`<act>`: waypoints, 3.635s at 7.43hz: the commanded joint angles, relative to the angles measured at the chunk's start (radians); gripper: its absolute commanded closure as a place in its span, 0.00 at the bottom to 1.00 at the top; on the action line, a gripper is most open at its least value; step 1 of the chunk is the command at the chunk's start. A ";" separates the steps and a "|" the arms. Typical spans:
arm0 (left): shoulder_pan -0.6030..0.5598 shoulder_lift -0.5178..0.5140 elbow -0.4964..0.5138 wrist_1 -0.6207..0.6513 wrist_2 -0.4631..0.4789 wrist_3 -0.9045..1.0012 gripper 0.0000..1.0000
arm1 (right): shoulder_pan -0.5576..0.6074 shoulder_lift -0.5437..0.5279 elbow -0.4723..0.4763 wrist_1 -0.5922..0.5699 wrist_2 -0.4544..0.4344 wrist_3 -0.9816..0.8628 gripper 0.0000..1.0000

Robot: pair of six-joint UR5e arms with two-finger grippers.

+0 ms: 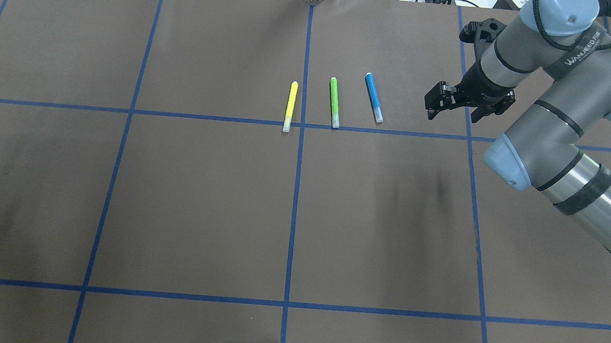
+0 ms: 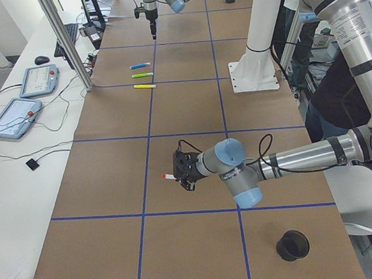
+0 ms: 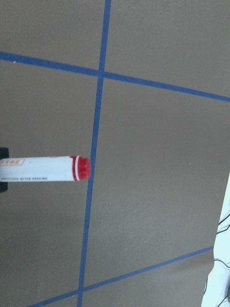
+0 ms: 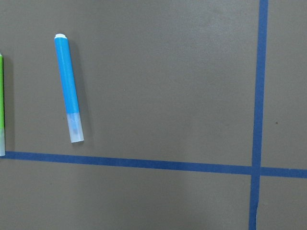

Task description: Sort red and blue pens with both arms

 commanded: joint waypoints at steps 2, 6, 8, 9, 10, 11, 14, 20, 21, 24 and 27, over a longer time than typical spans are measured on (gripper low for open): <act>-0.199 0.215 0.082 -0.311 -0.036 0.068 1.00 | 0.000 0.001 0.000 0.000 0.000 0.001 0.00; -0.414 0.350 0.319 -0.602 -0.039 0.321 1.00 | 0.001 0.040 -0.044 -0.001 -0.018 0.031 0.01; -0.469 0.422 0.330 -0.649 -0.037 0.410 1.00 | 0.000 0.041 -0.051 -0.001 -0.018 0.036 0.01; -0.508 0.423 0.374 -0.670 -0.037 0.447 1.00 | 0.001 0.041 -0.057 -0.001 -0.018 0.035 0.01; -0.509 0.414 0.381 -0.672 -0.037 0.455 1.00 | 0.001 0.041 -0.064 0.000 -0.025 0.035 0.01; -0.512 0.414 0.387 -0.673 -0.037 0.459 1.00 | 0.001 0.042 -0.066 0.000 -0.025 0.035 0.01; -0.514 0.404 0.424 -0.678 -0.039 0.458 0.95 | 0.001 0.041 -0.075 0.000 -0.029 0.035 0.01; -0.517 0.389 0.428 -0.677 -0.101 0.458 0.06 | 0.001 0.042 -0.075 0.000 -0.029 0.056 0.01; -0.520 0.328 0.407 -0.608 -0.187 0.449 0.06 | 0.001 0.045 -0.075 0.000 -0.029 0.061 0.01; -0.532 0.066 0.352 -0.253 -0.329 0.449 0.06 | 0.001 0.045 -0.075 0.000 -0.031 0.070 0.01; -0.516 -0.174 0.111 0.363 -0.330 0.461 0.06 | -0.008 0.100 -0.139 0.000 -0.051 0.073 0.01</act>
